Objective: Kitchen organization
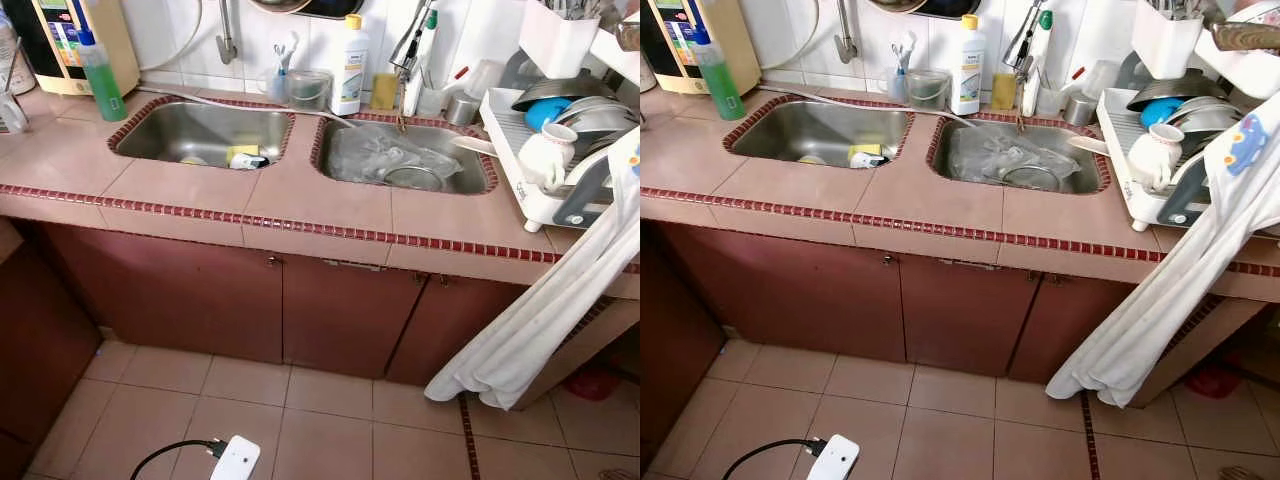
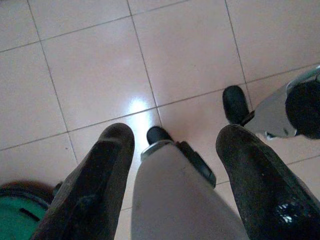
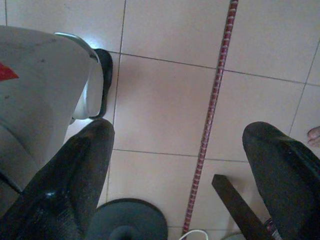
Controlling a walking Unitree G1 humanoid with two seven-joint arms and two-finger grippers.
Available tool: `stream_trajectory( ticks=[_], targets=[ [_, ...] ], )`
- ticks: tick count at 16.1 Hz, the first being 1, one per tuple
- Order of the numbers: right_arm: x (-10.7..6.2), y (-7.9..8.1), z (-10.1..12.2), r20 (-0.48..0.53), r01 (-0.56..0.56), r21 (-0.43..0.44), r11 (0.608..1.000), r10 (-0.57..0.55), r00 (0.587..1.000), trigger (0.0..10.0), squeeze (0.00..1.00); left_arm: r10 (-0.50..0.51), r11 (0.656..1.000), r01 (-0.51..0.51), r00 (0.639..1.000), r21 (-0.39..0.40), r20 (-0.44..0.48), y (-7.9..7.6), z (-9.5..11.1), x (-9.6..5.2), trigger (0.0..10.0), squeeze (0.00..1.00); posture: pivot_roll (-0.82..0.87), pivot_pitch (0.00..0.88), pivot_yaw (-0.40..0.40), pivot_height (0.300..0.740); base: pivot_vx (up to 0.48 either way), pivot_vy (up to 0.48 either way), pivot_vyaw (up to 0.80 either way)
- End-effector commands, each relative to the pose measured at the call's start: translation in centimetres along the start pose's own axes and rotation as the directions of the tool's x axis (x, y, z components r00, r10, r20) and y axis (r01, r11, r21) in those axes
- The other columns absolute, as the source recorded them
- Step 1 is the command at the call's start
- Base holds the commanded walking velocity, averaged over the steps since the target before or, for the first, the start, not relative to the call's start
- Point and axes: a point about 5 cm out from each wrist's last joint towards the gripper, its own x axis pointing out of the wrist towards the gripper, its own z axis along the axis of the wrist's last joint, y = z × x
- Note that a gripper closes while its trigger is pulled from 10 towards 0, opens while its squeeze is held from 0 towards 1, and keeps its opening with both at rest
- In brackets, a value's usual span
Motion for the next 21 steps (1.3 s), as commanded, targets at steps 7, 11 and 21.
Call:
stream_trajectory(
  ticks=[7,11,21],
  targets=[
    [0.0,0.1,-0.1,-0.006,-0.005,-0.021,1.0,0.005,1.0,10.0,0.0,0.006,1.0,-0.006,0.998,0.007,-0.059,0.7,-2.5,-0.6,10.0,0.0,-0.05,0.0,-0.051,0.74,0.0,0.0,0.0],
    [0.0,0.6,0.2,0.015,-0.062,-0.05,0.997,0.063,0.998,10.0,0.0,0.02,1.0,-0.02,0.999,0.012,-0.051,0.7,-2.0,-0.5,10.0,0.0,-0.06,0.0,-0.039,0.74,0.0,0.0,0.0],
    [-0.1,1.0,1.2,0.095,-0.092,-0.189,0.978,0.111,0.989,10.0,0.0,0.071,0.997,-0.07,0.992,-0.014,0.106,3.8,2.2,-0.6,10.0,0.0,-0.06,0.0,-0.04,0.74,0.0,0.0,0.0]
  ],
)
